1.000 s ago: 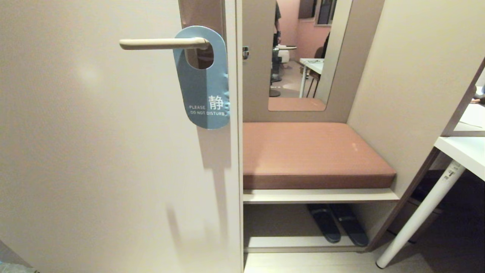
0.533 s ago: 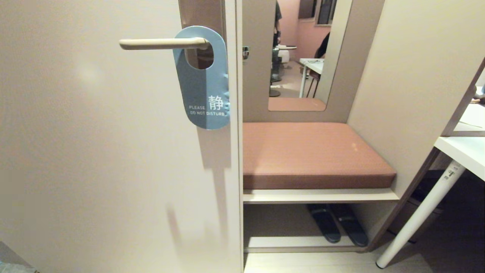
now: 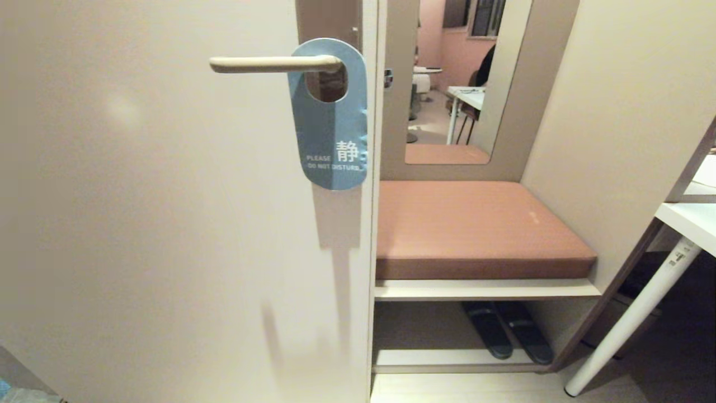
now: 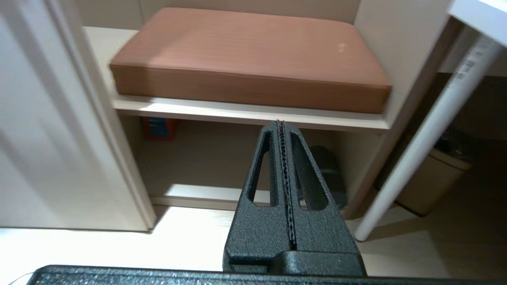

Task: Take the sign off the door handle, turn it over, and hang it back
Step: Take down the sign

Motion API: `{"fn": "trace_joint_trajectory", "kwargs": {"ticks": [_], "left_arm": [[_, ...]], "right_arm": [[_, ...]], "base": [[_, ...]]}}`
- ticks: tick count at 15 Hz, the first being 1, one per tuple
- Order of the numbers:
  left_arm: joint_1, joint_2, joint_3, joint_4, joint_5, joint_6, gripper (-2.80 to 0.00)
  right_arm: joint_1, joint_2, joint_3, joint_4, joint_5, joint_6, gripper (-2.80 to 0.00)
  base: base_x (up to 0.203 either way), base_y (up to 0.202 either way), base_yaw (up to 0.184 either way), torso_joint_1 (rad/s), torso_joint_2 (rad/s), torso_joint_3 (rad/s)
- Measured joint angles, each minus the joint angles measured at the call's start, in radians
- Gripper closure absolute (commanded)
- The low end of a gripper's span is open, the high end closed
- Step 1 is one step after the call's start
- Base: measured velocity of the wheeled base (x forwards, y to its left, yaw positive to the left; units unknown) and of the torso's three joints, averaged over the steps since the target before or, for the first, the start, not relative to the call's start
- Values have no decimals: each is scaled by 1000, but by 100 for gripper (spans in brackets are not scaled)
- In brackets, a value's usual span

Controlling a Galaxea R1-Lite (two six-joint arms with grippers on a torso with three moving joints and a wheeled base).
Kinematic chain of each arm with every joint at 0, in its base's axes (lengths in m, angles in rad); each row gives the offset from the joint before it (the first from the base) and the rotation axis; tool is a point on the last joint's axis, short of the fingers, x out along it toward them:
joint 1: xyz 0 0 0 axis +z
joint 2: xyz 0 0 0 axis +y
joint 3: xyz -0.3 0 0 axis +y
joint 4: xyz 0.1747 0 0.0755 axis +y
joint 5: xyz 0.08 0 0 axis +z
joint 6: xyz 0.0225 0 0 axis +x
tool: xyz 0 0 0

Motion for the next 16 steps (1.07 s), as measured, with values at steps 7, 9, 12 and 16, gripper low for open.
{"fn": "trace_joint_trajectory", "kwargs": {"ticks": [7,9,12,16], "left_arm": [[0,0,0,-1,-2,5,0],[1,0,0,-1,-2,2,0],[1,0,0,-1,-1,0,0],[1,0,0,-1,0,0,0]], "right_arm": [[0,0,0,0,0,0,0],[1,0,0,0,0,-1,0],[1,0,0,1,0,0,0],[1,0,0,0,0,0,0]], "base": [[0,178,-1,-2,2,3],[0,27,-1,6,0,-1],[0,0,0,0,0,0],[0,0,0,0,0,0]]}}
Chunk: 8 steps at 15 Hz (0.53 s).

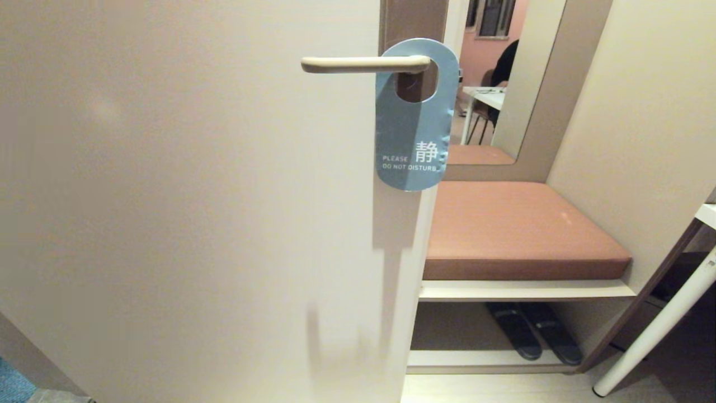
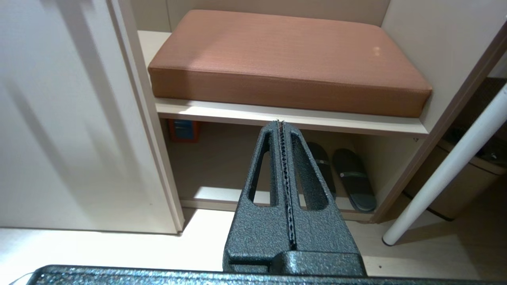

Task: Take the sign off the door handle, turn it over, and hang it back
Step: Take down the sign

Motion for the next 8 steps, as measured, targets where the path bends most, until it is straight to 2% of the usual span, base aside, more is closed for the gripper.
{"fn": "trace_joint_trajectory", "kwargs": {"ticks": [8], "left_arm": [[0,0,0,0,0,0,0]], "right_arm": [[0,0,0,0,0,0,0]], "base": [[0,0,0,0,0,0]]}}
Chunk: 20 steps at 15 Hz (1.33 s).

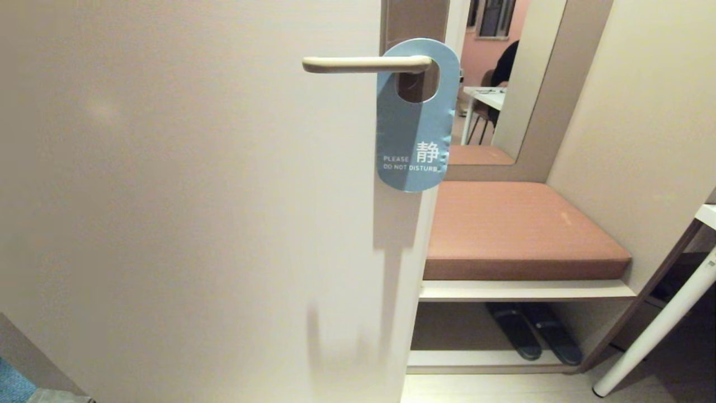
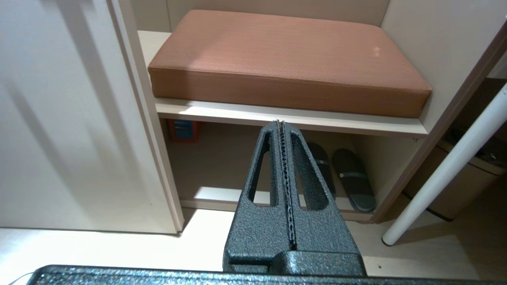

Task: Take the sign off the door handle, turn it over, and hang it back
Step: Take down the sign

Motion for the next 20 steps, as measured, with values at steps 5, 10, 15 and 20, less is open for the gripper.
{"fn": "trace_joint_trajectory", "kwargs": {"ticks": [5,10,15,20], "left_arm": [[0,0,0,0,1,0,0],[0,0,0,0,1,0,0],[0,0,0,0,0,0,0],[0,0,0,0,1,0,0]], "right_arm": [[0,0,0,0,1,-3,0],[0,0,0,0,8,-40,0],[0,0,0,0,8,-34,0],[0,1,-37,30,7,-28,0]], "base": [[0,0,0,0,0,0],[0,0,0,0,0,0],[0,0,0,0,0,0],[0,0,0,0,0,0]]}}
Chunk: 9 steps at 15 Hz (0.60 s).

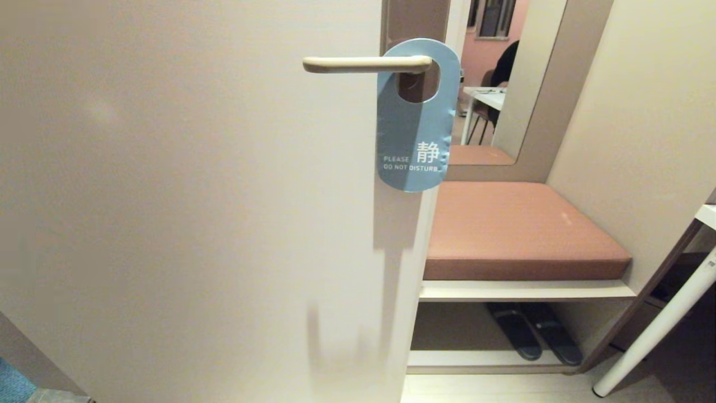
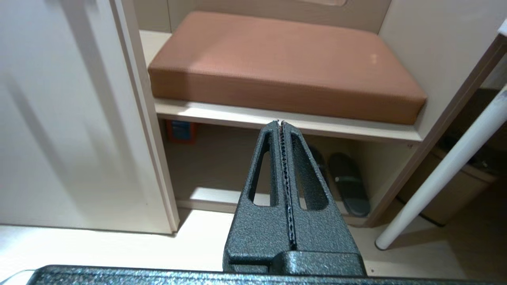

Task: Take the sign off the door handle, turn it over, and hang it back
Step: Take down the sign

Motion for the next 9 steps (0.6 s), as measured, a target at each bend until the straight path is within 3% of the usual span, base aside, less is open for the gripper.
{"fn": "trace_joint_trajectory", "kwargs": {"ticks": [4,9], "left_arm": [[0,0,0,0,0,-1,0],[0,0,0,0,0,-1,0]], "right_arm": [[2,47,-167,149,-5,0,0],[3,331,-439,131,-12,71,0]], "base": [[0,0,0,0,0,0],[0,0,0,0,0,0]]}}
